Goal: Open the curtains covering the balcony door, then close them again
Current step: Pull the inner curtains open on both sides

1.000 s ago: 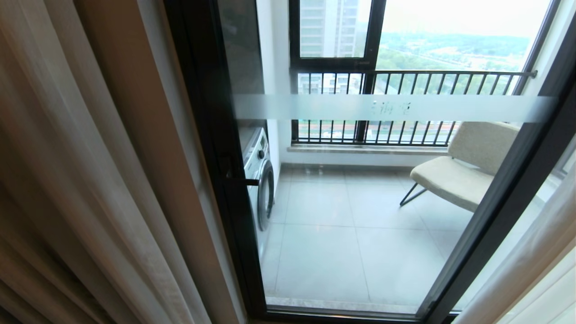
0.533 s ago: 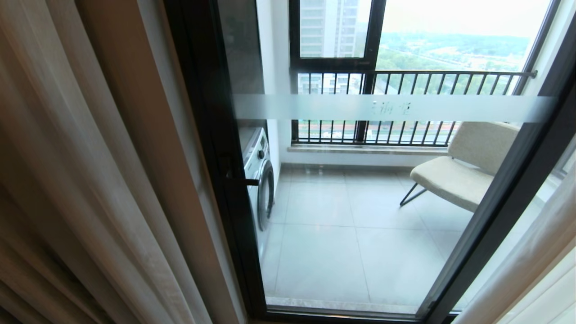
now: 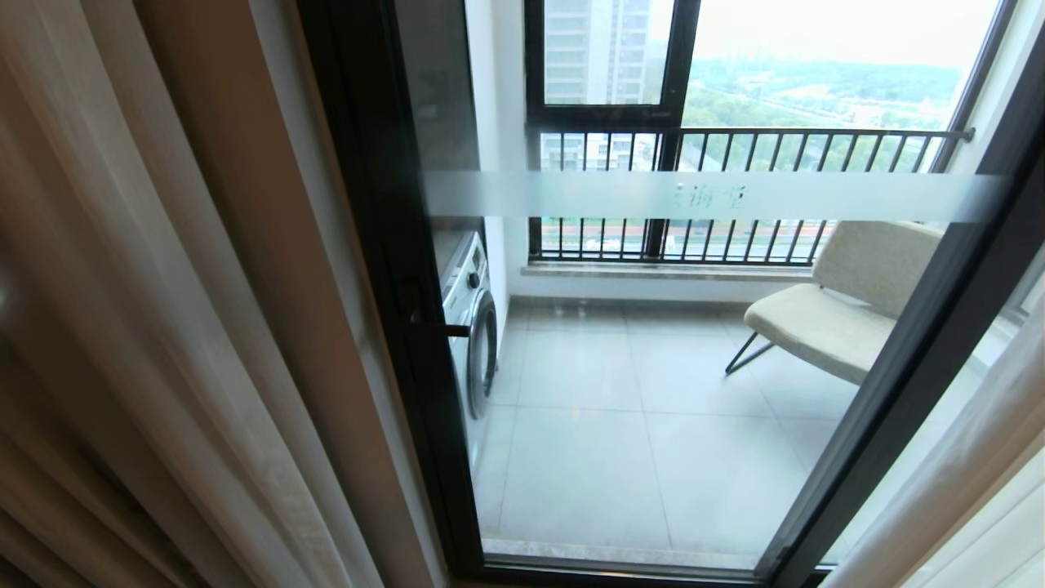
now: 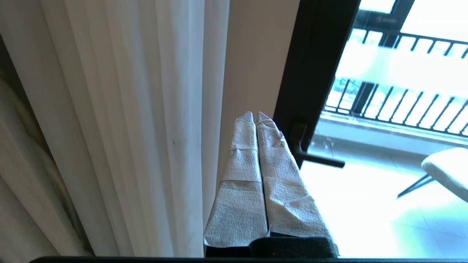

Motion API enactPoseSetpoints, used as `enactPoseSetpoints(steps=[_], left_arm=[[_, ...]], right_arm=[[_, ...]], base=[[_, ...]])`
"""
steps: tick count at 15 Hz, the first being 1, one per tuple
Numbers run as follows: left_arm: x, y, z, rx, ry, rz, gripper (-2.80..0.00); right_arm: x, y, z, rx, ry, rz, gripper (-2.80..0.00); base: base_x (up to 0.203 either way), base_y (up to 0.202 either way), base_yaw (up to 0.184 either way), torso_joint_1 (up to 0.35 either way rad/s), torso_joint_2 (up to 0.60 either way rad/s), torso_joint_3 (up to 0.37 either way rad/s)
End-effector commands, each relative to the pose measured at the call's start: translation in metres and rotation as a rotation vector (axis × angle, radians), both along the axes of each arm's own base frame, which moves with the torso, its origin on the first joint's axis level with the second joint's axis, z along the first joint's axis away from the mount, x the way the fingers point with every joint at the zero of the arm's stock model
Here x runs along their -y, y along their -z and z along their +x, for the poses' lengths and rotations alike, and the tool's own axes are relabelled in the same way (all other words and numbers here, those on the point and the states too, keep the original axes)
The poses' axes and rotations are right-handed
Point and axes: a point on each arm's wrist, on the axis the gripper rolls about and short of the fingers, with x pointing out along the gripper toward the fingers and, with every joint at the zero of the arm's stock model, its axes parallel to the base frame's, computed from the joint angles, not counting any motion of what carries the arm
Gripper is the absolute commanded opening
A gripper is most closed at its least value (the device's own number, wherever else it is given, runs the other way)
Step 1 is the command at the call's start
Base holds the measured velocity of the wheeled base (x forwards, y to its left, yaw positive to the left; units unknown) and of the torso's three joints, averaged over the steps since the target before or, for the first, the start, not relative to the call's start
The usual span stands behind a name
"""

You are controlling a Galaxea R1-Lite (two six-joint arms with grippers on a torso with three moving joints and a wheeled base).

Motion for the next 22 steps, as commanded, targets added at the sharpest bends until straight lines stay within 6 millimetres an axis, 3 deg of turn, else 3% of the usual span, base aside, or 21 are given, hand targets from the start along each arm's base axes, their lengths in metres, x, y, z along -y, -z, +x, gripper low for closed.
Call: enactPoseSetpoints(steps=[1, 7, 12, 22], left_arm=[[0.008, 0.023, -0.024, -0.007, 0.040, -0.003, -2.80], [0.020, 0.089, -0.072, -0.110, 0.155, -0.008, -2.80], [0.022, 0.134, -0.096, -0.147, 0.185, 0.038, -2.80], [0.019, 0.157, -0.116, -0.077, 0.093, 0.108, -2.80]], right_arm=[[0.000, 0.000, 0.000, 0.000, -0.001, 0.000, -2.80], [0.000, 0.000, 0.000, 0.000, -0.001, 0.000, -2.80], [0.000, 0.000, 0.000, 0.000, -0.001, 0.000, -2.80], [0.000, 0.000, 0.000, 0.001, -0.001, 0.000, -2.80]], base=[[0.000, 0.000, 0.000, 0.000, 0.00, 0.000], [0.000, 0.000, 0.000, 0.000, 0.00, 0.000], [0.000, 0.000, 0.000, 0.000, 0.00, 0.000], [0.000, 0.000, 0.000, 0.000, 0.00, 0.000]])
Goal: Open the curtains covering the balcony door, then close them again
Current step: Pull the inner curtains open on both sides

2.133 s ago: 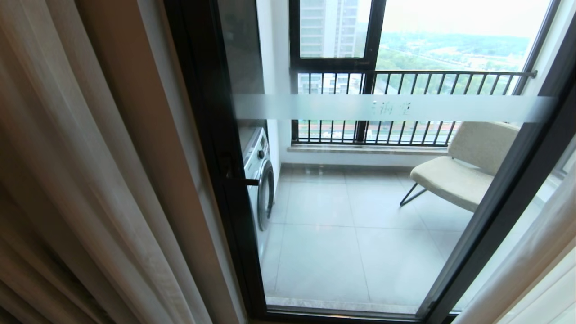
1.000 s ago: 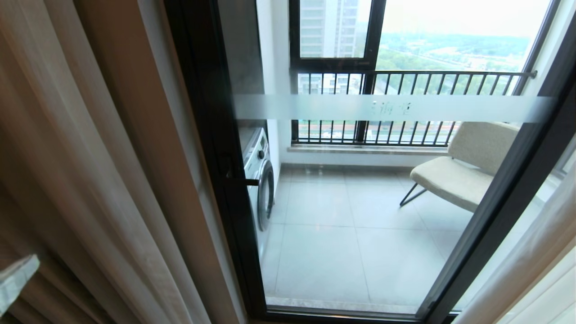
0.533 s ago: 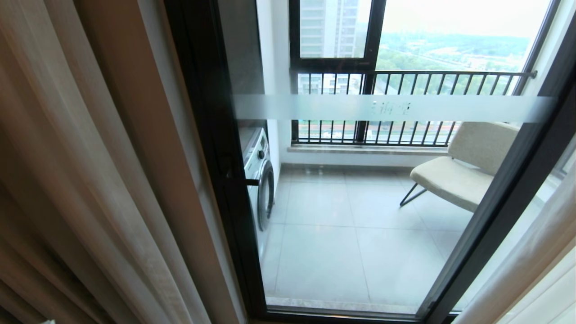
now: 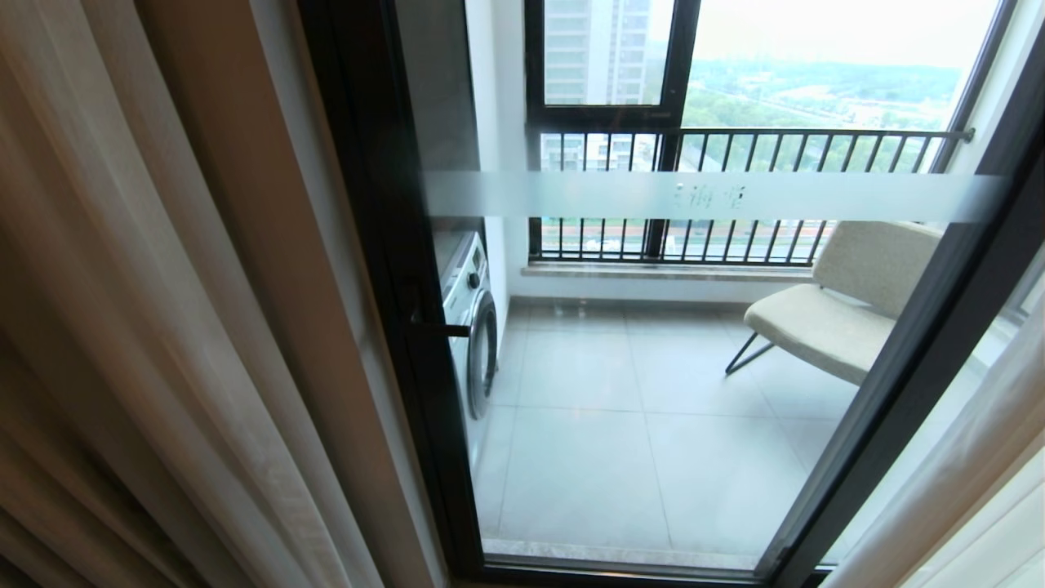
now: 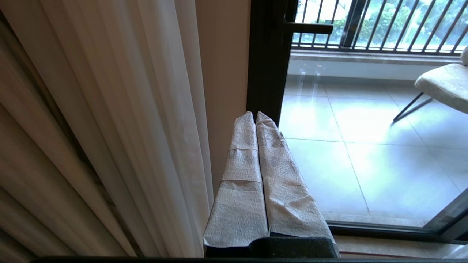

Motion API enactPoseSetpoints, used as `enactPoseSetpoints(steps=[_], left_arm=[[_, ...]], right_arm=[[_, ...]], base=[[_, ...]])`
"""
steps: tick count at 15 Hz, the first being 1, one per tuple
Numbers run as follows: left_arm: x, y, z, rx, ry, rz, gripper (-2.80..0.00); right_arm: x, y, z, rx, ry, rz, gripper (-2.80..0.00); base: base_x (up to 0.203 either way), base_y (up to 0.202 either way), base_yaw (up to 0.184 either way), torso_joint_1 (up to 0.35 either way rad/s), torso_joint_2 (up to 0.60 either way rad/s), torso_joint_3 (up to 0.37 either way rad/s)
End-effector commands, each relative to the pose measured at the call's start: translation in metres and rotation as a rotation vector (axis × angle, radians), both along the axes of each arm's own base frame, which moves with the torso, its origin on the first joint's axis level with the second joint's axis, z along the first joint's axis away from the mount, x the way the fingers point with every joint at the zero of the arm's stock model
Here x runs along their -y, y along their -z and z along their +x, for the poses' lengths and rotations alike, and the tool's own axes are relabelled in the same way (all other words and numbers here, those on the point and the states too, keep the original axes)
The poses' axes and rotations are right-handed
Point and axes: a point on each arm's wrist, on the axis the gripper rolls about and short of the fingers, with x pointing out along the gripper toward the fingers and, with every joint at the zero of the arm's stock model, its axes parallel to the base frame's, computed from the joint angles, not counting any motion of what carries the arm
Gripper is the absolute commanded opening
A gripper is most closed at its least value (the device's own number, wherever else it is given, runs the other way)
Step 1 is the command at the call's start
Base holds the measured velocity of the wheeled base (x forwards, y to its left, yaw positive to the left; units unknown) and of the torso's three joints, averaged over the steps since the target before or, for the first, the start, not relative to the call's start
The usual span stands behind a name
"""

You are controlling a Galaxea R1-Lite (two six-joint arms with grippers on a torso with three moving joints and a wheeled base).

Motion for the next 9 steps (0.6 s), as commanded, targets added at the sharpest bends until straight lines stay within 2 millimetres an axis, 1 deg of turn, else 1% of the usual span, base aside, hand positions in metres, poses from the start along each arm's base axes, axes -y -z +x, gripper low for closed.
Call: enactPoseSetpoints(steps=[1, 9], left_arm=[[0.0000, 0.0011, -0.0027, 0.034, 0.001, -0.001, -2.80], [0.0000, 0.0015, -0.0026, 0.032, 0.001, -0.001, -2.80]], right_arm=[[0.0000, -0.0001, 0.0001, 0.000, -0.001, -0.001, -2.80], [0.0000, -0.0001, 0.0000, 0.001, -0.001, -0.001, -2.80]], base=[[0.000, 0.000, 0.000, 0.000, 0.00, 0.000], [0.000, 0.000, 0.000, 0.000, 0.00, 0.000]])
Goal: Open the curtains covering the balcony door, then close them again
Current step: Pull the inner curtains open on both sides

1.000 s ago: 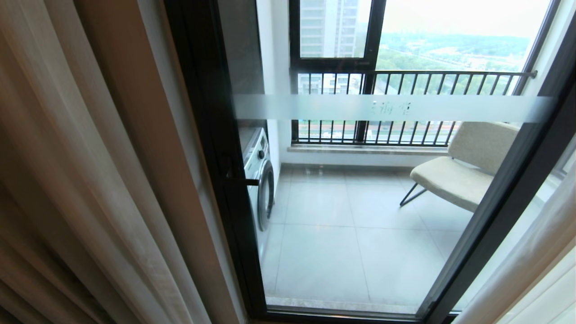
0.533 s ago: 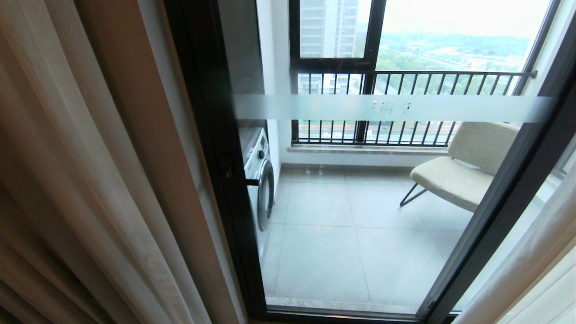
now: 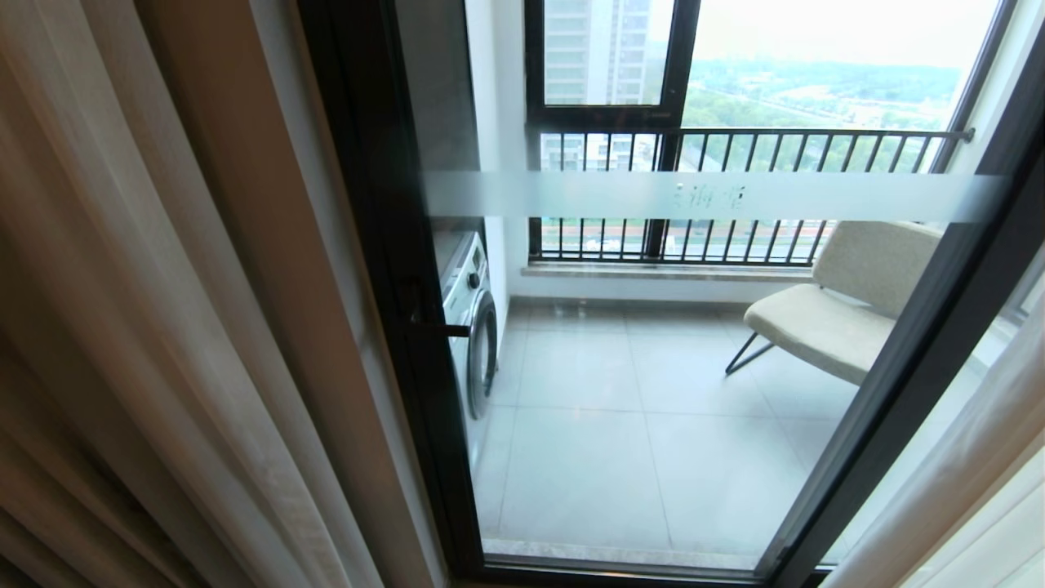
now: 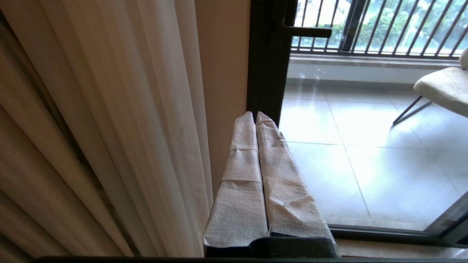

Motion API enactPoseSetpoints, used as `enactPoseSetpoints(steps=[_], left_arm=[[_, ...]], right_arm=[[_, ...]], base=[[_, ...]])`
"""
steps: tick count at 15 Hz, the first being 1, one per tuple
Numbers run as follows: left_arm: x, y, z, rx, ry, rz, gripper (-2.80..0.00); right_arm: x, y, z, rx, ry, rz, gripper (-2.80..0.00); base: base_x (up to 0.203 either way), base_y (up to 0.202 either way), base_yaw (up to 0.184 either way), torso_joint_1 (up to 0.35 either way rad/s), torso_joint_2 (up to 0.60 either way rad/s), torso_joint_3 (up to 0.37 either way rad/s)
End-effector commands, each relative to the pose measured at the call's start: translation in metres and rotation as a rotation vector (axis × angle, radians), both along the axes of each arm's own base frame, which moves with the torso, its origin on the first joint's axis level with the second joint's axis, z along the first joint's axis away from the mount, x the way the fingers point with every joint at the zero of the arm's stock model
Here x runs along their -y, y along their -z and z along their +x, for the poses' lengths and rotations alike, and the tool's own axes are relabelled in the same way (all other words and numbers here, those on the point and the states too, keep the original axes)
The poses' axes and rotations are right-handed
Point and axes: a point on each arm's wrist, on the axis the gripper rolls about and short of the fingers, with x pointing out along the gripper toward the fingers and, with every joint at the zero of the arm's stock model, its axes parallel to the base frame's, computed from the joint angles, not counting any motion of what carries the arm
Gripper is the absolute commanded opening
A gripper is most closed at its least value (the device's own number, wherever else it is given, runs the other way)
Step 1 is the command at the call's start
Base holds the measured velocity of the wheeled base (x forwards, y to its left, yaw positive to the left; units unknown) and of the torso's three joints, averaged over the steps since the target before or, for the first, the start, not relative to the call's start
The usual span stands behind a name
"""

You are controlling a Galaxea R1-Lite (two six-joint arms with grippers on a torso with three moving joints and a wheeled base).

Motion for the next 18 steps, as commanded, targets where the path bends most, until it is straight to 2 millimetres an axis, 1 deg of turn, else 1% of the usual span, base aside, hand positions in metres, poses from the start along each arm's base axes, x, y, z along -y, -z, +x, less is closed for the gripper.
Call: enactPoseSetpoints(steps=[1, 18], left_arm=[[0.0000, -0.0001, -0.0003, 0.003, 0.000, -0.001, -2.80], [0.0000, -0.0002, -0.0004, 0.002, 0.000, -0.002, -2.80]], right_arm=[[0.0000, -0.0001, 0.0000, 0.001, -0.001, -0.001, -2.80], [0.0000, -0.0001, 0.0001, 0.000, -0.001, -0.001, -2.80]], base=[[0.000, 0.000, 0.000, 0.000, 0.00, 0.000], [0.000, 0.000, 0.000, 0.000, 0.00, 0.000]])
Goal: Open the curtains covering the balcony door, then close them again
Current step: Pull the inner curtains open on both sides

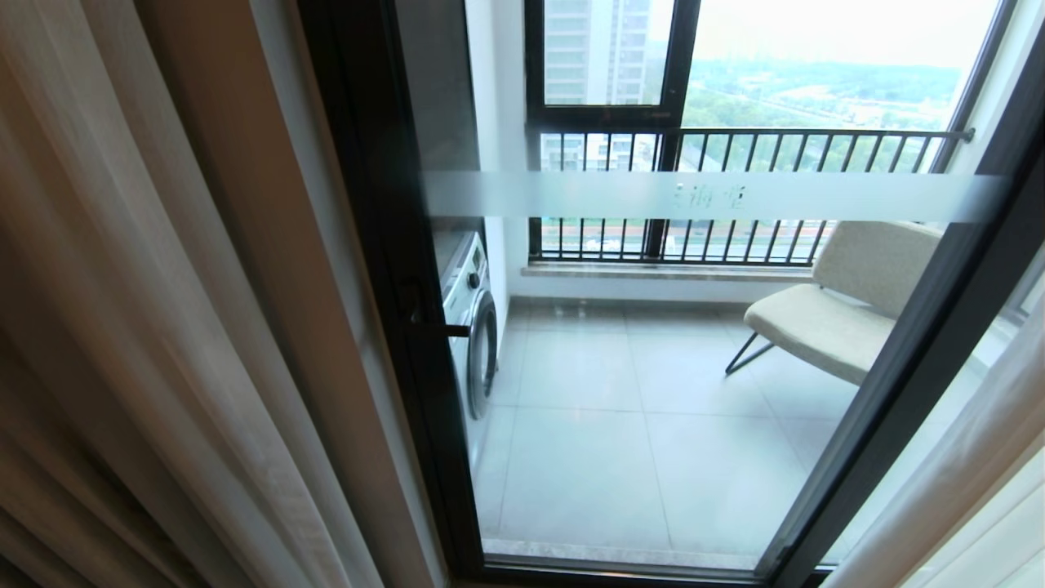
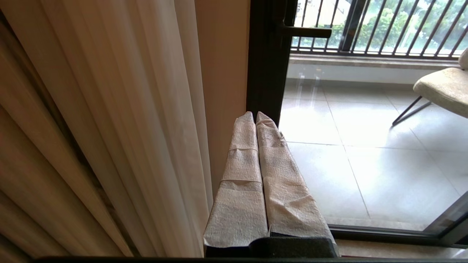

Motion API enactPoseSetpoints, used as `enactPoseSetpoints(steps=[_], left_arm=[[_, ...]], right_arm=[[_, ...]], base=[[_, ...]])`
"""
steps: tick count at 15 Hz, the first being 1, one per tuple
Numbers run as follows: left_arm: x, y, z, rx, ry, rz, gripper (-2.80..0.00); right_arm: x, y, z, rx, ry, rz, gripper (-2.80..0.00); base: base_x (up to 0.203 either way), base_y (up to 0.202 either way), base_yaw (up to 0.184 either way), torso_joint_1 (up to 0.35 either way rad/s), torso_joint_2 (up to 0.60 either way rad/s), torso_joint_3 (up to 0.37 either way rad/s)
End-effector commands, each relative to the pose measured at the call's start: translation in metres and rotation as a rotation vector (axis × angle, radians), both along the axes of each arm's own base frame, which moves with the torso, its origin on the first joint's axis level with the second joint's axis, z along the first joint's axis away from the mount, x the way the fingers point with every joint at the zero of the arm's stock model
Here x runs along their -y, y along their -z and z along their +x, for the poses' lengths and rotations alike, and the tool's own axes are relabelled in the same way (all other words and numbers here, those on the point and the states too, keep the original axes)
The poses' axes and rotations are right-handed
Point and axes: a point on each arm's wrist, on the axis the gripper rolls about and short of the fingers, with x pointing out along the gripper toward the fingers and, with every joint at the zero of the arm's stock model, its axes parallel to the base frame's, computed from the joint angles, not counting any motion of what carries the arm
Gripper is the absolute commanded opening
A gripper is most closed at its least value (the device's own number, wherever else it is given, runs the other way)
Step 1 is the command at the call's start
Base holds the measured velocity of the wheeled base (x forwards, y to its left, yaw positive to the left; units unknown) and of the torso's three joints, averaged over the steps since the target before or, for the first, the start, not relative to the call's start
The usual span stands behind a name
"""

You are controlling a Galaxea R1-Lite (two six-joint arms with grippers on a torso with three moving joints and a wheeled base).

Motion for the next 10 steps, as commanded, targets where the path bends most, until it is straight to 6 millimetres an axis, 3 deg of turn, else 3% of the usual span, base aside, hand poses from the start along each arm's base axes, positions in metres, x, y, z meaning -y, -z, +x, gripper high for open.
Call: enactPoseSetpoints(steps=[1, 10], left_arm=[[0.0000, -0.0002, -0.0002, 0.004, -0.001, 0.000, -2.80], [0.0000, -0.0001, -0.0001, 0.005, -0.001, 0.003, -2.80]], right_arm=[[0.0000, -0.0001, 0.0000, 0.000, -0.001, -0.001, -2.80], [0.0000, -0.0001, 0.0000, 0.001, -0.001, -0.001, -2.80]], base=[[0.000, 0.000, 0.000, 0.000, 0.00, 0.000], [0.000, 0.000, 0.000, 0.000, 0.00, 0.000]])
